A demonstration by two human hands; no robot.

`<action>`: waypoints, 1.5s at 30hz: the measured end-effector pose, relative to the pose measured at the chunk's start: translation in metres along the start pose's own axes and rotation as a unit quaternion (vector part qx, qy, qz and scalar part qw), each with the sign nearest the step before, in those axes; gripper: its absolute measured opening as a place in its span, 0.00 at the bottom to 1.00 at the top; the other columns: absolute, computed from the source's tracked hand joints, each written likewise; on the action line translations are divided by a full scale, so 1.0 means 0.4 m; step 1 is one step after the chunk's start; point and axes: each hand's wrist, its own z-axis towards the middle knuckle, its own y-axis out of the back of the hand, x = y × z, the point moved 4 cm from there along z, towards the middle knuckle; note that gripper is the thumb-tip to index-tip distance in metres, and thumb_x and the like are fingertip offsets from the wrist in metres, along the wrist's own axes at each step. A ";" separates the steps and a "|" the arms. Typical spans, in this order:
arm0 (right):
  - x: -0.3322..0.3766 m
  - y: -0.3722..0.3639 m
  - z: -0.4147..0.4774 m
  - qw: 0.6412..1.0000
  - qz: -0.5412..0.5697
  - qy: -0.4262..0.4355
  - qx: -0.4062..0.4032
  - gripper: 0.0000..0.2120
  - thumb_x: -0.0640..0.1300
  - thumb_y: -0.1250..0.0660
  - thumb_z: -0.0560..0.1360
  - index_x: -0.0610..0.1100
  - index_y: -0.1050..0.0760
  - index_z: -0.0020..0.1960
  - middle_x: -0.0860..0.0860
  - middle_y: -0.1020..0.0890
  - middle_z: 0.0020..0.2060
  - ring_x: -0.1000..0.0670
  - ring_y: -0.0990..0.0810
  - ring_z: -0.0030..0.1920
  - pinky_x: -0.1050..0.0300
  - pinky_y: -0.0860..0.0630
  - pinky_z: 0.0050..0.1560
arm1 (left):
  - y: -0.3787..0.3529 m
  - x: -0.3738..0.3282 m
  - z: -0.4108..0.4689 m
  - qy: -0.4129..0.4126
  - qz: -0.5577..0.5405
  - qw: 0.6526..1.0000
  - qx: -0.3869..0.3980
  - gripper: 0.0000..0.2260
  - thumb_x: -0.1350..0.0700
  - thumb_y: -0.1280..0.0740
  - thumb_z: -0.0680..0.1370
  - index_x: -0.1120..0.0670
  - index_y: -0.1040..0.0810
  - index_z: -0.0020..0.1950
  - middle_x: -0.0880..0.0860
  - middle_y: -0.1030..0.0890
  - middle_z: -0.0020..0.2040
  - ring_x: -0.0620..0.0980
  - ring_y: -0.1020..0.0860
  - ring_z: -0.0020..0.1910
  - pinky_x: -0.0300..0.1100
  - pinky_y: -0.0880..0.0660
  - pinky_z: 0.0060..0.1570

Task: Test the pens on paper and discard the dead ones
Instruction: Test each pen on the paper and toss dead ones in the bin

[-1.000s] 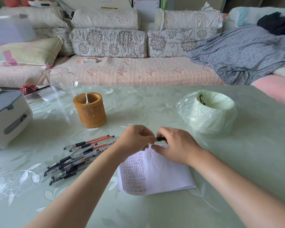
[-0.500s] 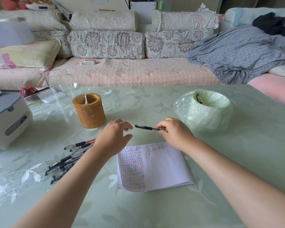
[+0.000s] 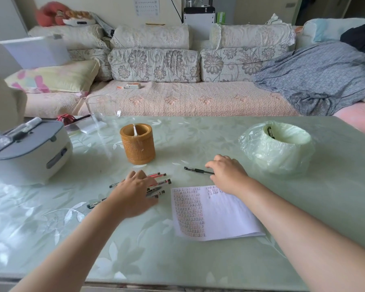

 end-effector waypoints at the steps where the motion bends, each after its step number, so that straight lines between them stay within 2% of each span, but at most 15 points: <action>1: 0.018 0.007 0.001 1.000 0.004 0.008 -0.004 0.17 0.45 0.36 0.78 0.50 0.27 0.67 0.47 0.26 0.61 0.44 0.28 0.64 0.48 0.32 0.63 | 0.000 0.002 -0.006 -0.007 -0.010 1.000 -0.003 0.25 0.39 0.35 0.74 0.42 0.32 0.71 0.47 0.31 0.61 0.49 0.35 0.63 0.47 0.30 0.61; 5: 0.142 0.042 -0.006 0.992 0.097 0.073 -0.021 0.14 0.42 0.37 0.78 0.51 0.23 0.62 0.50 0.23 0.58 0.46 0.25 0.60 0.52 0.29 0.59 | 0.012 0.022 -0.028 -0.032 -0.046 0.998 -0.022 0.24 0.42 0.32 0.74 0.43 0.30 0.69 0.46 0.30 0.61 0.47 0.33 0.63 0.46 0.29 0.60; 9: 0.293 0.046 -0.029 0.976 0.152 0.156 0.013 0.10 0.42 0.36 0.77 0.51 0.19 0.55 0.53 0.19 0.52 0.49 0.23 0.56 0.53 0.26 0.56 | 0.028 0.052 -0.051 -0.041 -0.060 0.996 -0.045 0.22 0.46 0.28 0.70 0.44 0.26 0.63 0.46 0.29 0.57 0.48 0.30 0.59 0.46 0.27 0.57; 12: 0.367 0.024 -0.042 0.973 0.129 0.190 0.032 0.10 0.43 0.35 0.76 0.51 0.19 0.54 0.52 0.19 0.52 0.47 0.23 0.55 0.52 0.26 0.53 | 0.033 0.072 -0.073 -0.035 -0.062 0.996 -0.049 0.18 0.48 0.26 0.68 0.46 0.25 0.55 0.46 0.27 0.51 0.48 0.28 0.53 0.46 0.26 0.51; 15: 0.403 0.005 -0.049 0.972 0.092 0.214 0.031 0.09 0.45 0.35 0.76 0.50 0.19 0.53 0.51 0.21 0.53 0.46 0.23 0.56 0.56 0.30 0.50 | 0.035 0.090 -0.092 -0.038 -0.066 0.996 -0.039 0.13 0.50 0.26 0.67 0.48 0.24 0.49 0.46 0.25 0.46 0.51 0.25 0.49 0.44 0.26 0.46; 19: 0.427 0.003 -0.054 0.970 0.050 0.239 0.008 0.09 0.48 0.34 0.76 0.49 0.19 0.53 0.50 0.20 0.52 0.46 0.23 0.57 0.54 0.32 0.55 | 0.038 0.097 -0.111 -0.044 -0.055 0.997 -0.022 0.07 0.51 0.28 0.69 0.46 0.21 0.46 0.44 0.26 0.44 0.48 0.26 0.49 0.43 0.25 0.48; 22: 0.435 -0.004 -0.054 0.970 0.013 0.243 0.020 0.09 0.48 0.35 0.77 0.49 0.19 0.54 0.50 0.20 0.53 0.46 0.24 0.58 0.52 0.34 0.59 | 0.040 0.095 -0.118 -0.044 -0.046 0.998 -0.018 0.08 0.50 0.28 0.69 0.45 0.20 0.48 0.44 0.26 0.45 0.46 0.27 0.51 0.43 0.26 0.49; 27: 0.414 0.011 -0.054 0.972 0.024 0.232 0.022 0.07 0.48 0.36 0.78 0.51 0.20 0.53 0.52 0.21 0.53 0.49 0.26 0.59 0.52 0.34 0.60 | 0.050 0.092 -0.121 -0.035 -0.036 0.999 -0.002 0.11 0.48 0.28 0.70 0.44 0.21 0.51 0.45 0.25 0.48 0.47 0.27 0.52 0.42 0.27 0.48; 31: 0.369 0.047 -0.059 0.978 0.047 0.202 0.019 0.05 0.49 0.36 0.79 0.51 0.22 0.51 0.54 0.22 0.51 0.50 0.25 0.56 0.53 0.32 0.60 | 0.057 0.082 -0.121 -0.014 -0.032 0.999 0.012 0.11 0.47 0.30 0.73 0.46 0.21 0.54 0.48 0.22 0.51 0.51 0.24 0.51 0.42 0.26 0.46; 35: 0.327 0.072 -0.081 0.981 0.065 0.180 0.019 0.04 0.46 0.37 0.78 0.50 0.24 0.50 0.54 0.23 0.50 0.49 0.25 0.55 0.53 0.30 0.58 | 0.075 0.055 -0.122 -0.005 -0.080 0.997 -0.008 0.08 0.49 0.33 0.76 0.46 0.19 0.54 0.49 0.20 0.49 0.52 0.22 0.48 0.44 0.24 0.47; 37: 0.316 0.080 -0.097 0.981 0.081 0.177 0.023 0.07 0.44 0.38 0.78 0.49 0.24 0.54 0.54 0.22 0.53 0.50 0.25 0.57 0.55 0.31 0.58 | 0.081 0.035 -0.116 -0.018 -0.115 0.993 -0.017 0.07 0.50 0.32 0.76 0.46 0.18 0.53 0.48 0.19 0.49 0.51 0.22 0.47 0.44 0.24 0.47; 39: 0.314 0.087 -0.114 0.978 0.101 0.178 0.030 0.12 0.44 0.39 0.78 0.50 0.26 0.61 0.54 0.22 0.57 0.51 0.26 0.59 0.55 0.32 0.60 | 0.088 0.004 -0.110 -0.034 -0.150 0.988 -0.030 0.07 0.51 0.30 0.76 0.46 0.18 0.54 0.47 0.19 0.47 0.48 0.23 0.45 0.40 0.27 0.43; 42: 0.308 0.094 -0.129 0.977 0.123 0.170 0.039 0.10 0.45 0.40 0.79 0.49 0.25 0.59 0.50 0.20 0.55 0.47 0.24 0.56 0.53 0.31 0.52 | 0.104 -0.050 -0.098 -0.051 -0.194 0.978 -0.057 0.07 0.53 0.29 0.75 0.48 0.19 0.53 0.46 0.19 0.46 0.46 0.25 0.43 0.31 0.33 0.36; 43: 0.298 0.097 -0.131 0.978 0.128 0.162 0.039 0.09 0.45 0.41 0.79 0.49 0.25 0.57 0.49 0.20 0.53 0.46 0.24 0.55 0.53 0.31 0.49 | 0.108 -0.064 -0.093 -0.054 -0.201 0.976 -0.063 0.07 0.53 0.29 0.75 0.48 0.19 0.53 0.45 0.20 0.45 0.45 0.25 0.43 0.31 0.32 0.37; 45: 0.266 0.106 -0.129 0.981 0.124 0.146 0.032 0.09 0.47 0.42 0.80 0.48 0.24 0.55 0.48 0.20 0.50 0.45 0.23 0.53 0.51 0.28 0.48 | 0.114 -0.081 -0.082 -0.048 -0.218 0.973 -0.059 0.07 0.50 0.30 0.75 0.47 0.21 0.53 0.45 0.20 0.44 0.46 0.24 0.42 0.36 0.28 0.40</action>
